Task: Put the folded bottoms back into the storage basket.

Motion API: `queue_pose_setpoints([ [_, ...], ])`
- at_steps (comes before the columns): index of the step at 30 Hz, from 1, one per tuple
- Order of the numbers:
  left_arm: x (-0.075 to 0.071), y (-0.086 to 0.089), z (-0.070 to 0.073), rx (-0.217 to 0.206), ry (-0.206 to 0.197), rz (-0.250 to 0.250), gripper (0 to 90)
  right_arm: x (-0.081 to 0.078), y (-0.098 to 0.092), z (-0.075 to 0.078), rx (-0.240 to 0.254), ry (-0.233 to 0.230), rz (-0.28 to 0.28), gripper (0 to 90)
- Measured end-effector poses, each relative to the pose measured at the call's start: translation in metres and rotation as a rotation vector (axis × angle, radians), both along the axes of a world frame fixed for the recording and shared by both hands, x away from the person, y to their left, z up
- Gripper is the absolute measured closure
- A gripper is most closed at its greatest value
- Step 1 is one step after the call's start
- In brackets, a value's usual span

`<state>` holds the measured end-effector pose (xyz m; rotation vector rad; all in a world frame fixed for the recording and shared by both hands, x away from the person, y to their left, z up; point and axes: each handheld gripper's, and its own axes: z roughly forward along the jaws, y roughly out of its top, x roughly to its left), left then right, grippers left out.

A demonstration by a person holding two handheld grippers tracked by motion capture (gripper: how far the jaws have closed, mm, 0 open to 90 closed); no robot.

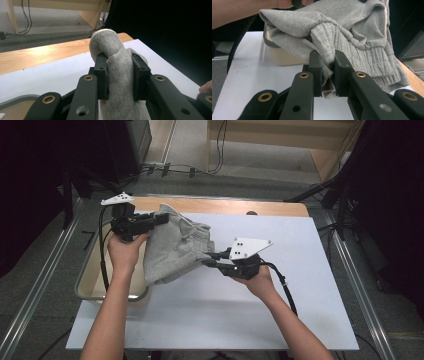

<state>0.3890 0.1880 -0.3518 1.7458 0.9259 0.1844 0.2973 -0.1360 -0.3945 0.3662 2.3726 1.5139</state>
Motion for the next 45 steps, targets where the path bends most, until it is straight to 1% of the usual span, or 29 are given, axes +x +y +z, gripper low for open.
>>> queue_pose_setpoints([
  [13, -0.001, 0.018, 0.004, 0.0, -0.005, 0.018, 70.8, 0.004, 0.019, 0.003, -0.008, -0.007, 0.014, 76.9],
  [22, 0.0, 0.032, 0.005, -0.001, -0.009, 0.029, 70.8, 0.006, 0.034, 0.005, -0.014, -0.022, 0.02, 76.9],
  [25, 0.0, 0.036, 0.006, 0.002, -0.008, 0.031, 70.8, 0.006, 0.038, 0.006, -0.024, -0.029, 0.019, 76.9],
  [31, 0.001, 0.044, 0.006, -0.004, -0.012, 0.035, 70.8, 0.007, 0.046, 0.007, -0.028, -0.034, 0.022, 76.9],
  [34, 0.001, 0.049, 0.006, -0.021, -0.015, 0.034, 70.8, 0.008, 0.05, 0.008, -0.028, -0.037, 0.023, 76.9],
  [38, 0.001, 0.056, 0.006, -0.021, -0.016, 0.04, 70.8, 0.01, 0.059, 0.009, -0.033, -0.04, 0.025, 76.9],
  [45, 0.001, 0.065, 0.006, -0.028, -0.019, 0.043, 70.8, 0.012, 0.067, 0.01, -0.035, -0.04, 0.032, 76.9],
])
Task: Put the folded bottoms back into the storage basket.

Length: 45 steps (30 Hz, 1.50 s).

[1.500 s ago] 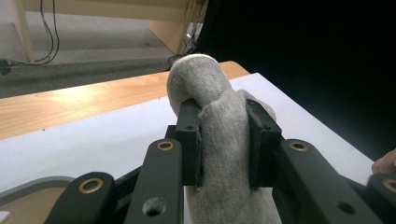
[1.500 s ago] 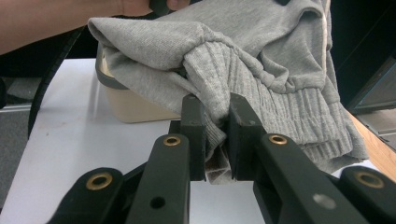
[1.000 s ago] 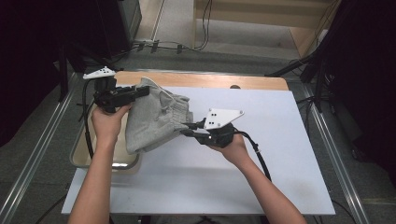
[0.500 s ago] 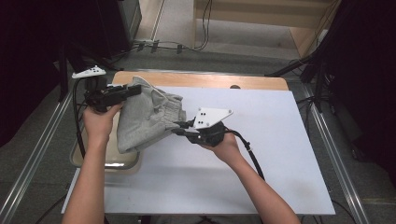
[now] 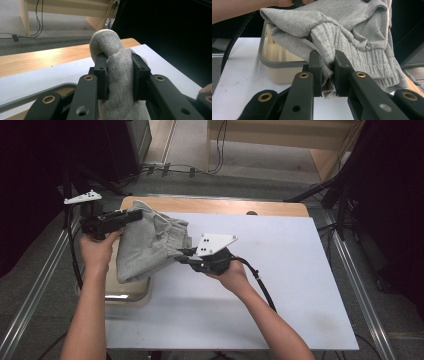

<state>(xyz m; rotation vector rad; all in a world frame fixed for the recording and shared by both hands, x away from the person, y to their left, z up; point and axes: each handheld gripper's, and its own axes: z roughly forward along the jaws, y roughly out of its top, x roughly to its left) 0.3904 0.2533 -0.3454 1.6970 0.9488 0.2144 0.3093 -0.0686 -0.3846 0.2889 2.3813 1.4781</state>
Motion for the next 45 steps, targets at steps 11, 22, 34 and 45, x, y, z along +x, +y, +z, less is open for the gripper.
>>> queue_pose_setpoints([
  [11, -0.001, 0.017, 0.003, 0.006, -0.014, 0.006, 70.8, 0.002, 0.018, 0.002, -0.007, -0.004, 0.007, 76.8],
  [22, -0.002, 0.03, 0.008, 0.014, -0.032, 0.003, 70.8, 0.005, 0.033, 0.007, -0.019, -0.015, 0.016, 76.7],
  [34, -0.001, 0.053, 0.008, 0.012, -0.038, 0.02, 70.7, 0.007, 0.056, 0.013, -0.045, -0.037, 0.021, 76.7],
  [45, -0.001, 0.064, 0.009, 0.026, -0.049, 0.033, 70.7, 0.01, 0.074, 0.014, -0.064, -0.039, 0.019, 76.6],
])
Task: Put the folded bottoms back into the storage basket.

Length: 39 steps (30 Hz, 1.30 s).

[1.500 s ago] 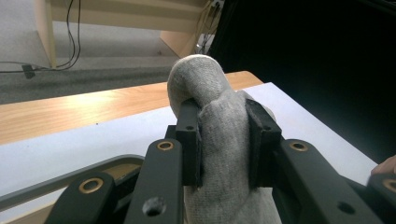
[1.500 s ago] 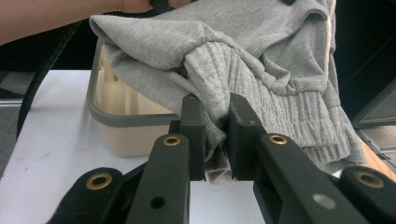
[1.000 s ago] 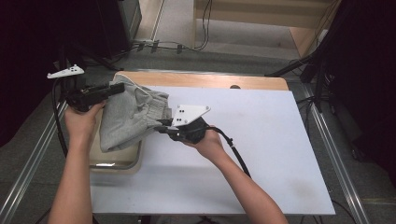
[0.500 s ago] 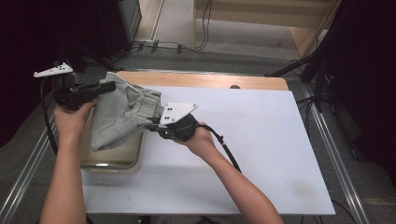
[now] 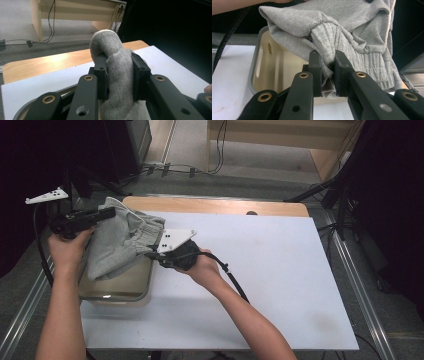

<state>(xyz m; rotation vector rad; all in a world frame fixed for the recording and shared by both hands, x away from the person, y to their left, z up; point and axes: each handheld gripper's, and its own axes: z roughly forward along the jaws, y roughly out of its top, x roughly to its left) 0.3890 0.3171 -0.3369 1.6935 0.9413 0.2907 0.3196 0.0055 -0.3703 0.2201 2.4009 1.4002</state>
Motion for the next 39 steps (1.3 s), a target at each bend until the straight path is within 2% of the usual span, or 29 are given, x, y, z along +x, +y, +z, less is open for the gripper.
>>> queue_pose_setpoints([
  [7, 0.002, 0.009, -0.003, -0.006, -0.001, 0.008, 70.7, 0.002, 0.011, 0.0, -0.016, -0.008, -0.005, 76.6],
  [8, 0.003, 0.011, -0.003, 0.005, -0.003, 0.011, 70.8, 0.002, 0.015, 0.0, -0.027, -0.014, -0.006, 76.5],
  [17, 0.003, 0.022, -0.005, 0.009, -0.007, 0.025, 70.8, 0.004, 0.027, -0.001, -0.04, -0.001, -0.004, 76.3],
  [23, 0.002, 0.024, -0.008, 0.023, -0.005, 0.032, 70.7, 0.004, 0.034, -0.005, -0.05, 0.011, -0.004, 75.9],
  [25, 0.002, 0.024, -0.009, 0.047, -0.011, 0.034, 70.5, 0.005, 0.035, -0.006, -0.054, 0.015, -0.002, 74.8],
  [26, 0.001, 0.022, -0.009, 0.072, -0.016, 0.04, 69.9, 0.005, 0.035, -0.007, -0.058, 0.024, 0.004, 70.7],
  [27, 0.001, 0.021, -0.009, 0.09, -0.02, 0.046, 66.2, 0.006, 0.035, -0.009, -0.047, 0.047, 0.012, 52.5],
  [28, 0.001, 0.019, -0.009, 0.086, -0.022, 0.044, 43.7, 0.011, 0.036, -0.011, 0.002, 0.116, -0.026, 10.9],
  [29, 0.001, 0.019, -0.009, 0.058, -0.022, 0.043, 43.7, 0.011, 0.036, -0.011, 0.002, 0.116, -0.026, 10.9],
  [30, 0.002, 0.018, -0.008, 0.013, -0.012, 0.052, 29.8, 0.013, 0.036, -0.012, 0.003, 0.144, -0.05, 1.6],
  [31, 0.003, 0.016, -0.007, 0.013, -0.006, 0.084, 10.4, 0.016, 0.035, -0.014, -0.005, 0.177, -0.056, 0.0],
  [32, 0.003, 0.013, -0.006, 0.033, -0.003, 0.091, 0.1, 0.018, 0.033, -0.016, -0.004, 0.198, -0.068, 0.0],
  [35, 0.0, 0.003, -0.007, 0.086, -0.004, 0.055, 0.0, 0.023, 0.026, -0.02, -0.006, 0.252, -0.053, 0.0],
  [39, -0.003, -0.007, -0.006, 0.089, -0.013, 0.033, 0.0, 0.025, 0.015, -0.021, -0.001, 0.261, -0.056, 0.0],
])
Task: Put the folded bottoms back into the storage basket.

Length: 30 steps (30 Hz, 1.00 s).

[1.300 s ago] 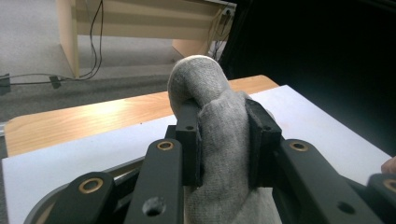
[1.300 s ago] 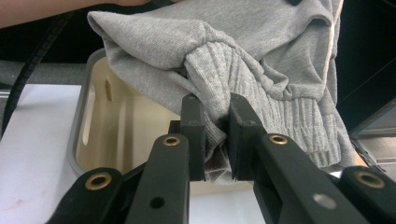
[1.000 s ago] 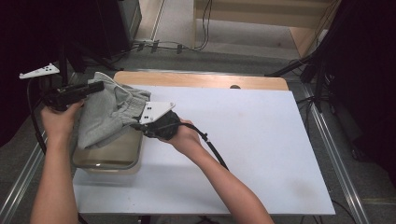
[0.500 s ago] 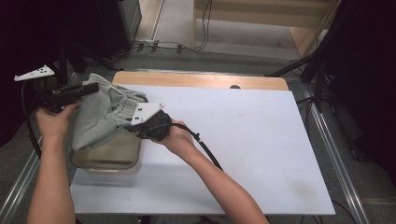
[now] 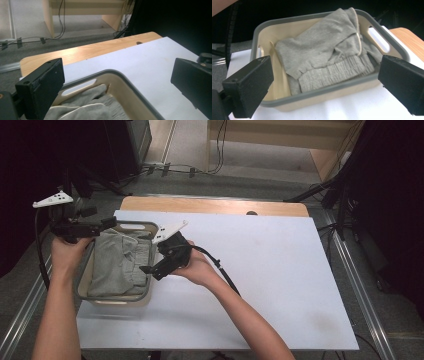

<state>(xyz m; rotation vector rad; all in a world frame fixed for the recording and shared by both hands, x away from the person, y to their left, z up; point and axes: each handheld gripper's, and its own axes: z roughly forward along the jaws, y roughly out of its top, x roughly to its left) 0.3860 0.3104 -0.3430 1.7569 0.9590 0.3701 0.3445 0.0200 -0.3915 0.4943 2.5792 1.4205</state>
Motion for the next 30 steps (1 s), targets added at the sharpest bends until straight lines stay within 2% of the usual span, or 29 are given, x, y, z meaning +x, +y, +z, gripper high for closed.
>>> queue_pose_setpoints([
  [6, -0.009, -0.013, 0.005, -0.003, -0.035, -0.033, 0.0, 0.0, -0.02, 0.002, 0.016, -0.005, -0.025, 0.0],
  [10, -0.016, -0.023, 0.005, -0.044, -0.055, -0.069, 0.0, -0.002, -0.036, 0.004, 0.024, -0.014, -0.04, 0.0],
  [16, -0.025, -0.04, 0.004, -0.071, -0.072, -0.104, 0.0, -0.007, -0.057, 0.005, 0.011, -0.027, -0.053, 0.0],
  [24, -0.037, -0.061, -0.003, -0.068, -0.072, -0.159, 0.0, -0.016, -0.088, 0.006, 0.018, -0.044, -0.064, 0.0],
  [30, -0.043, -0.076, -0.009, -0.072, -0.06, -0.188, 0.0, -0.021, -0.112, 0.005, 0.022, -0.035, -0.066, 0.0],
])
